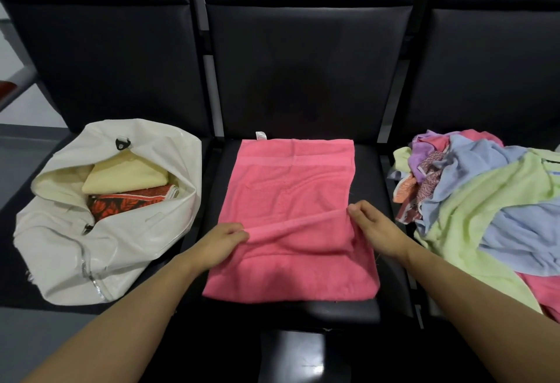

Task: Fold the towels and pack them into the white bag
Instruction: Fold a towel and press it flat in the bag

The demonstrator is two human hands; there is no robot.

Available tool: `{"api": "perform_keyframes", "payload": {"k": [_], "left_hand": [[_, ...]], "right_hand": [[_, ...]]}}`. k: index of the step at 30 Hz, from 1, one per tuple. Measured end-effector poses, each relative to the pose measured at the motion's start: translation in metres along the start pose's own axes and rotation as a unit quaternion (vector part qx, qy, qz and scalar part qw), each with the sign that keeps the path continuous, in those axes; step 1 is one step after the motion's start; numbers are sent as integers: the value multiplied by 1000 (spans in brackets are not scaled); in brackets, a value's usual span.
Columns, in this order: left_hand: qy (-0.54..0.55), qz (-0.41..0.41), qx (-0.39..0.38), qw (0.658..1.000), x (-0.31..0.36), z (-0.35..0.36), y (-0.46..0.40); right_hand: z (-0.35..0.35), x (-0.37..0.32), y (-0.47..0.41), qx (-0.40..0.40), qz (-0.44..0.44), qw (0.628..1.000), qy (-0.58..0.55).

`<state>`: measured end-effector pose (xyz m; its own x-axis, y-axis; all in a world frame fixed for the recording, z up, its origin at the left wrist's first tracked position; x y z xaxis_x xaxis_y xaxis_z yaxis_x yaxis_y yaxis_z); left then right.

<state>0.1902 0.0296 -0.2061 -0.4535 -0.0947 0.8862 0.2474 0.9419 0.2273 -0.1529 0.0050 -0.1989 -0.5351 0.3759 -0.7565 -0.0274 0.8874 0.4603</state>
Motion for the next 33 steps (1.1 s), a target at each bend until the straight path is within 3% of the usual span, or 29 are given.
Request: {"api": "perform_keyframes", "payload": {"k": [3,8,13,16,19,22,24,26,29,33], "left_hand": [[33,-42,-49,997,-4,9,-2],[-41,-66,-117,990,-10,24,-9],[-87,-56,-160,982,-1,43,-14],[-81,-60,-200,975,6,50,-12],[-148,-37,-290,945,11,53,-6],[-147,-5,-294,944,15,41,-9],[-123,18,-250,960,25,26,-11],[-31,19,-202,979,36,11,-12],[53,22,-190,980,48,-8,-12],[113,-8,-244,963,62,-37,-26]], "right_hand": [[2,6,1,-24,27,999,6],[12,25,-1,-48,-11,993,105],[19,19,4,-113,-102,929,336],[10,12,2,-90,-56,907,407],[-9,11,14,-154,16,889,431],[-33,15,20,-175,48,919,351],[-48,9,19,-129,31,964,231],[-57,-4,21,-92,1,991,99],[-65,-17,21,-135,-1,987,-90],[-82,-36,7,-232,7,964,-128]]}}
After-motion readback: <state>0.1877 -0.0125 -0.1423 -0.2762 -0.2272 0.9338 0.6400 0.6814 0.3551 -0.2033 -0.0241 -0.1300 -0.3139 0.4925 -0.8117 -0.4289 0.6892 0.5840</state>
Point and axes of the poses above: each hand's wrist, its own y-axis away from the middle knuckle, its own z-axis out of the palm, x = y × z, the point moved 1 cm from there along -y, towards the middle knuckle, and after that the axes turned 13 degrees about z, right-handed, at the moved point
